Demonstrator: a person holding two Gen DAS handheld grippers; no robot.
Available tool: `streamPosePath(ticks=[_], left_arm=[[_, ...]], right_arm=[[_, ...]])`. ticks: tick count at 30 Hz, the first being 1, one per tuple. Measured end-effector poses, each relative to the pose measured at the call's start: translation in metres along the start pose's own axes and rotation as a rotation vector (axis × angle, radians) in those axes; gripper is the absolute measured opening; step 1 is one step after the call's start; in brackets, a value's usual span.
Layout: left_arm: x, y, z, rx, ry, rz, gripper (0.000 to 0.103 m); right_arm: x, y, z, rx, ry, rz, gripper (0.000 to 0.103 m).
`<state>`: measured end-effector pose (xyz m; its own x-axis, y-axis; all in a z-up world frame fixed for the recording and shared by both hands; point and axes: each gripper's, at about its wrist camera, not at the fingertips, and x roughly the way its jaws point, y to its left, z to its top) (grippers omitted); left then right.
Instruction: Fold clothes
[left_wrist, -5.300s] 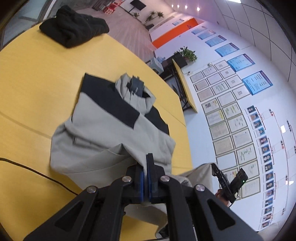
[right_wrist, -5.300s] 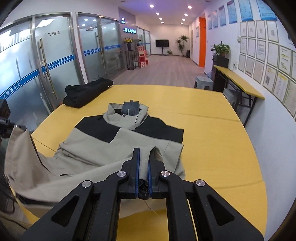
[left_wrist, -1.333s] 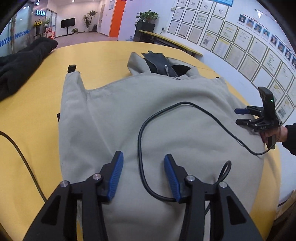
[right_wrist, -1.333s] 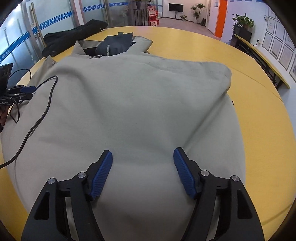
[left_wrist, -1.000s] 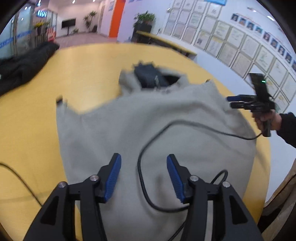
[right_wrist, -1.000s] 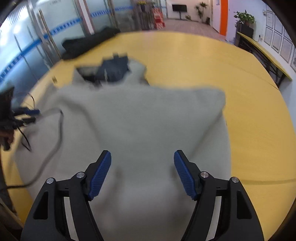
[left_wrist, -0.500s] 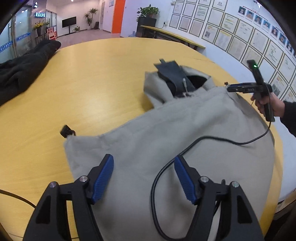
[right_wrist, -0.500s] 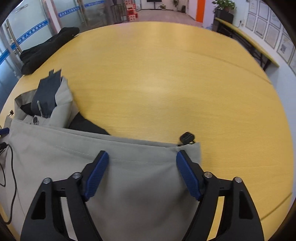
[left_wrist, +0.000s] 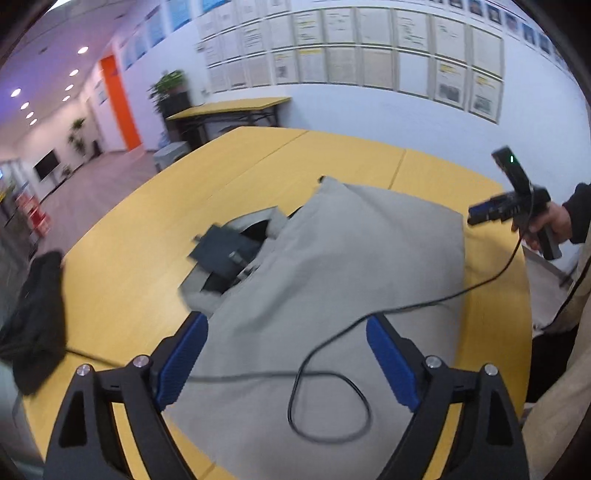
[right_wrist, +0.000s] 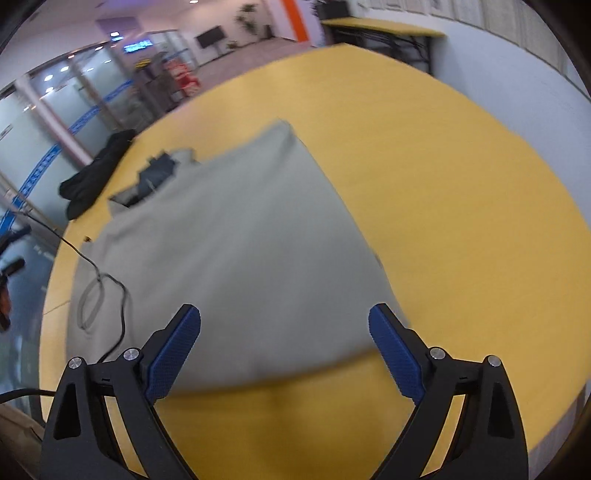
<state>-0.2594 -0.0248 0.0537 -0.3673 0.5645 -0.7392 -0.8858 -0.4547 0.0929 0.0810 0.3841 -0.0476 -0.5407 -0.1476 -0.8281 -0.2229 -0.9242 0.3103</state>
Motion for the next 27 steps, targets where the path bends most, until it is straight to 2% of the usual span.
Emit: streamPosePath(ticks=[4,9,12,15,18,21,23,27], left_arm=[[0.06,-0.007,0.027,0.044,-0.03,-0.085,0.091],[0.121,-0.014,0.05,0.02,-0.001,-0.186,0.091],[0.165,-0.019,0.038,0.016,0.071,-0.223,0.09],[0.202,-0.026,0.013,0.114,0.156,-0.192,0.089],[0.202,-0.02,0.0,0.114,0.106,-0.209,0.089],[0.202,-0.016,-0.008,0.13,0.08,-0.212,0.092],[0.204,-0.012,-0.011,0.125,0.074,-0.232,0.092],[0.207,-0.012,-0.013,0.153,0.067,-0.245,0.096]], right_arm=[[0.028,-0.03,-0.036,0.159,0.026,-0.001,0.093],[0.036,-0.023,-0.021,0.232,-0.056,0.044,0.092],[0.047,-0.021,-0.01,0.282,-0.06,0.08,0.092],[0.05,-0.022,-0.01,0.324,-0.113,0.1,0.093],[0.047,-0.019,-0.012,0.348,-0.164,0.112,0.093],[0.044,-0.024,-0.019,0.401,-0.183,0.122,0.087],[0.038,-0.024,-0.026,0.428,-0.164,0.102,0.084],[0.034,-0.014,-0.035,0.456,-0.109,0.059,0.086]])
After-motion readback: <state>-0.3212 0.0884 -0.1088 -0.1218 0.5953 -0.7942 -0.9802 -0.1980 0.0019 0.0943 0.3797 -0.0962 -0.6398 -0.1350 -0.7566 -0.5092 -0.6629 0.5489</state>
